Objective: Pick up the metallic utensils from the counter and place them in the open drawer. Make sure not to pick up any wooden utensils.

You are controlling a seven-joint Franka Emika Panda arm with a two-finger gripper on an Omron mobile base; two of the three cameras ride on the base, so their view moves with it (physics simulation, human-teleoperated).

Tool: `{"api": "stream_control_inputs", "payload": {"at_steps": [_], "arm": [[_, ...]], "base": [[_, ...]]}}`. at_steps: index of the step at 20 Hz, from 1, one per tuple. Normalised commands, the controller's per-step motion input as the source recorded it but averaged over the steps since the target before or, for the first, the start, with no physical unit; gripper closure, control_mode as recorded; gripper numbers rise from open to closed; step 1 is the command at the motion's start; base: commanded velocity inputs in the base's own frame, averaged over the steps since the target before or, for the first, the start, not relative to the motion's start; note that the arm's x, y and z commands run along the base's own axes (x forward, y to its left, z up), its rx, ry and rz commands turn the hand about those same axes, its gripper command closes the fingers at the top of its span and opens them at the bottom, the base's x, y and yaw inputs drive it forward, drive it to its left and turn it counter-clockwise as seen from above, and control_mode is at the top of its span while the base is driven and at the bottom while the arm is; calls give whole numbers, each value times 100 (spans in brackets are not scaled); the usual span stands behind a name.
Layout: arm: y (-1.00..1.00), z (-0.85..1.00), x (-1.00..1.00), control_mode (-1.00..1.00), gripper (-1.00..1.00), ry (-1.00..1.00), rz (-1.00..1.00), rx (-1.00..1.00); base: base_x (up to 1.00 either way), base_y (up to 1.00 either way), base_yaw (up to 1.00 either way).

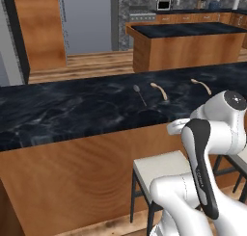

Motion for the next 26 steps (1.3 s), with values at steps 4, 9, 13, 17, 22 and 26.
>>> {"api": "stream_control_inputs", "payload": {"at_steps": [4,9,13,17,22,26], "arm": [[0,0,0,100,-100,0,0,0],[0,0,0,100,-100,0,0,0],[0,0,0,100,-100,0,0,0],[0,0,0,100,-100,0,0,0],[0,0,0,-100,-100,-1,0,0],[4,34,-7,-100,-100,-32,2,-7]], "base": [[0,0,0],[0,0,0],[0,0,0],[0,0,0],[0,0,0],[0,0,0]]}}
